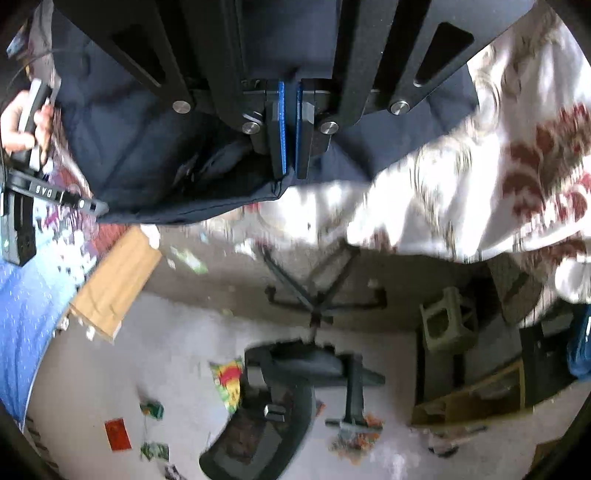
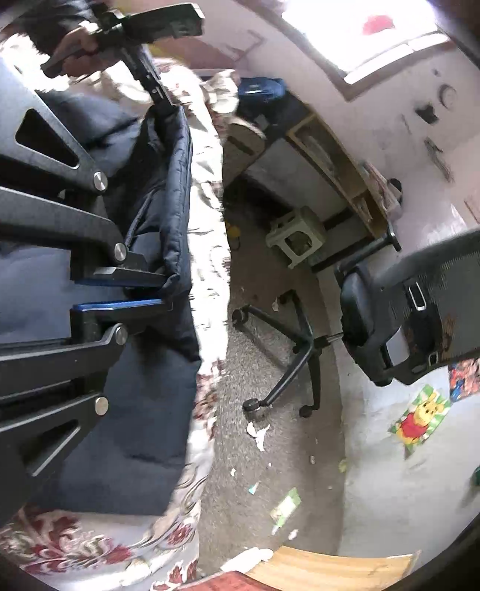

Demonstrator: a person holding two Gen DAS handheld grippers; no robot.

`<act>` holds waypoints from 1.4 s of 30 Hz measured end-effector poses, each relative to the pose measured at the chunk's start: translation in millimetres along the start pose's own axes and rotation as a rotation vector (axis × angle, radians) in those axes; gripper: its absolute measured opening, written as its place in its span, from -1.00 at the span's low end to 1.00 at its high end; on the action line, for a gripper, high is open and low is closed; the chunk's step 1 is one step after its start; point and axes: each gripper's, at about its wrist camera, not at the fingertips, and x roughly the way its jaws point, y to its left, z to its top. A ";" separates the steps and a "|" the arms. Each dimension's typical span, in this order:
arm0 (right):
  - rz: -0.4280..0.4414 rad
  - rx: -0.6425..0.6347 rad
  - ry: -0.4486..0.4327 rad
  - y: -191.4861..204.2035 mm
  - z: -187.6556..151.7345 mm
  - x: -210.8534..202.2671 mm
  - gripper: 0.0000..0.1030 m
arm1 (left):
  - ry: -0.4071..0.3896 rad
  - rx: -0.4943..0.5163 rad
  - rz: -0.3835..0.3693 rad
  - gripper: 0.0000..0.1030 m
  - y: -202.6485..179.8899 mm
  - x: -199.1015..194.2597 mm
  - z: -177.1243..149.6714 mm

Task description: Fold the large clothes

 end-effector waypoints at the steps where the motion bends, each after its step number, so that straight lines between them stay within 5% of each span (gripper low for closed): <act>1: -0.019 -0.019 0.002 4.7 -6.6 -0.1 -0.89 | 0.026 0.014 0.011 -0.95 -4.2 2.1 -9.5; 8: -0.101 -0.010 0.079 1.8 -47.2 26.3 -0.90 | 0.175 0.061 0.064 -0.96 -23.3 42.5 -45.5; 15: -0.127 -0.060 0.087 -0.8 -61.2 42.4 -0.89 | 0.204 0.133 0.112 -0.96 -31.8 65.0 -57.9; 21: -0.047 -0.087 -0.015 7.5 -53.4 -10.8 -0.77 | 0.042 0.157 -0.002 -0.84 -26.7 8.2 -61.8; 23: -0.028 -0.113 -0.082 15.9 -42.7 -28.4 -0.57 | -0.032 0.190 0.008 -0.83 -31.5 -12.2 -55.5; 26: -0.008 -0.103 -0.143 27.3 -12.7 -31.6 -0.57 | -0.156 0.159 0.026 -0.78 -35.3 -30.4 -23.7; 29: 0.016 -0.047 -0.145 32.2 22.5 -9.1 -0.57 | -0.196 0.043 0.014 -0.64 -34.0 -17.4 22.5; 35: 0.158 0.048 0.057 34.6 64.3 58.1 -0.57 | 0.025 -0.121 -0.121 -0.64 -22.7 57.3 66.7; 42: 0.110 -0.128 0.269 40.0 17.6 81.9 -0.73 | 0.197 0.072 -0.290 -0.68 -38.2 81.9 37.9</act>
